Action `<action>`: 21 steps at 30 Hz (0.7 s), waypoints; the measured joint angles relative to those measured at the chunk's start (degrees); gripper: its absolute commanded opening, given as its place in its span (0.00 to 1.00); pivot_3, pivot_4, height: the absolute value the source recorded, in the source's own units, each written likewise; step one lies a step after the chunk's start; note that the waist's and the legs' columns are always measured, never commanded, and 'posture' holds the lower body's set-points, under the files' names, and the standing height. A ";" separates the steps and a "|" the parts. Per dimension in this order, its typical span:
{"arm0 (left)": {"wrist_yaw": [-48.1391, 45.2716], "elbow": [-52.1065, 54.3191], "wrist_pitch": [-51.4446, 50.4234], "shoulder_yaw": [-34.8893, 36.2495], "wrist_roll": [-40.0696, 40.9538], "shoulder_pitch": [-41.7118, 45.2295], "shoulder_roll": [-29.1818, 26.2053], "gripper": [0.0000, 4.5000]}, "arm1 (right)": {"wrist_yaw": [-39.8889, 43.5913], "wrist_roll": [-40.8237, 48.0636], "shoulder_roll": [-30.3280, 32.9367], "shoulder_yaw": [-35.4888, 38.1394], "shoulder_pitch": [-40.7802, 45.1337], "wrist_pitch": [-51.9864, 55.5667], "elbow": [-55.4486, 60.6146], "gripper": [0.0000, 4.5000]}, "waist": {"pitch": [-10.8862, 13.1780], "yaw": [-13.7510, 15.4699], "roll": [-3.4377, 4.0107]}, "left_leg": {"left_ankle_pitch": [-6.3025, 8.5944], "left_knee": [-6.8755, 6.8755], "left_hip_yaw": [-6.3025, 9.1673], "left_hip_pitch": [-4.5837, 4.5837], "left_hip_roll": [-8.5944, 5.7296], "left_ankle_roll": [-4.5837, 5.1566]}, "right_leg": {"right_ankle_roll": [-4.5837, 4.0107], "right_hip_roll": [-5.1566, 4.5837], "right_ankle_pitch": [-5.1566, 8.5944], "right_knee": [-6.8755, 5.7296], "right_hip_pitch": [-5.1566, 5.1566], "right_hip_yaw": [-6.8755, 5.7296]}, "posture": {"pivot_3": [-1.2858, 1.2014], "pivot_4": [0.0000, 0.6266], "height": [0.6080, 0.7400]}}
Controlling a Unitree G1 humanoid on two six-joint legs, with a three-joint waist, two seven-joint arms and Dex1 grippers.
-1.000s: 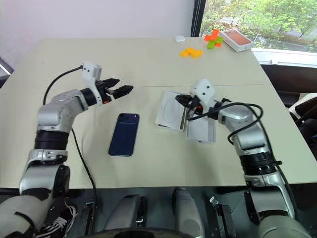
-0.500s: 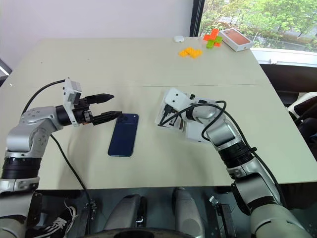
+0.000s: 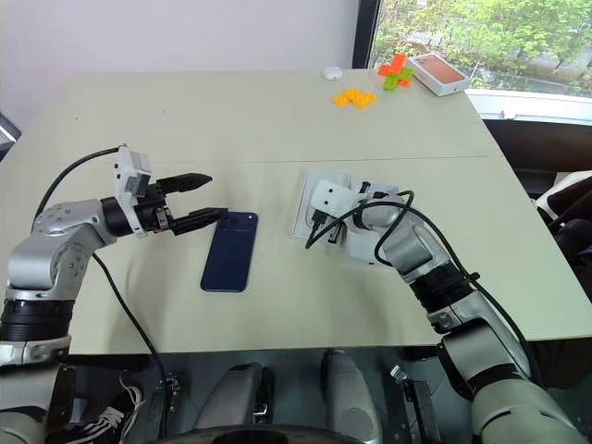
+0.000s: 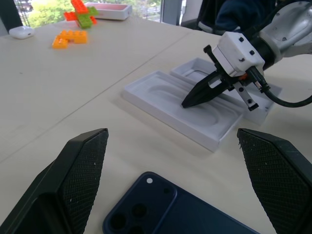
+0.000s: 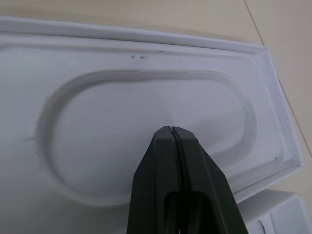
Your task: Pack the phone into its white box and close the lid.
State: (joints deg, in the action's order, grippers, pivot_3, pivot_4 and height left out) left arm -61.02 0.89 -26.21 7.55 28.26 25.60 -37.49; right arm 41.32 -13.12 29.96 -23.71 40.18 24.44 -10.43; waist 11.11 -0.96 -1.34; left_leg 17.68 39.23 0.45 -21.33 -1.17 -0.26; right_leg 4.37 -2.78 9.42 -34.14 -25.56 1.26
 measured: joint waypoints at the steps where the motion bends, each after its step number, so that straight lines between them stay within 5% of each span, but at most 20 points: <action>1: 0.03 0.00 -0.08 0.00 0.00 0.00 0.00 1.00 | 0.14 0.02 -0.10 0.14 0.00 0.08 0.00 0.01 | 0.00 0.01 0.00 | 0.00 0.00 0.00 0.00 0.00 0.00 | 0.00 0.00 0.00 0.00 0.00 0.00 | 0.52 0.24 1.00; 18: 1.33 0.33 -1.76 0.02 0.55 0.85 -0.03 1.00 | 5.10 2.23 -0.72 3.16 -2.08 1.80 3.99 0.01 | 0.00 0.04 0.00 | 0.00 0.00 0.02 -0.01 0.01 0.00 | 0.00 0.02 0.00 0.02 0.01 0.00 | 0.52 0.24 1.00; 21: 0.96 0.78 -2.02 0.00 1.16 0.87 -0.14 1.00 | 5.53 8.60 -4.48 8.22 -1.78 4.24 4.60 0.19 | 0.01 -0.12 0.02 | 0.00 -0.01 0.03 -0.01 0.06 0.00 | 0.00 0.07 0.00 0.00 -0.01 0.00 | 0.52 0.24 1.00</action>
State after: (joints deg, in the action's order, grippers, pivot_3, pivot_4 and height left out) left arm -60.06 1.67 -28.23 7.55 29.42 26.47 -37.63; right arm 46.85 -4.51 25.48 -15.50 38.39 28.68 -5.83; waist 11.12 -1.08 -1.33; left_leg 17.68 39.22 0.48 -21.33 -1.11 -0.26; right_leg 4.37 -2.71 9.42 -34.13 -25.57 1.26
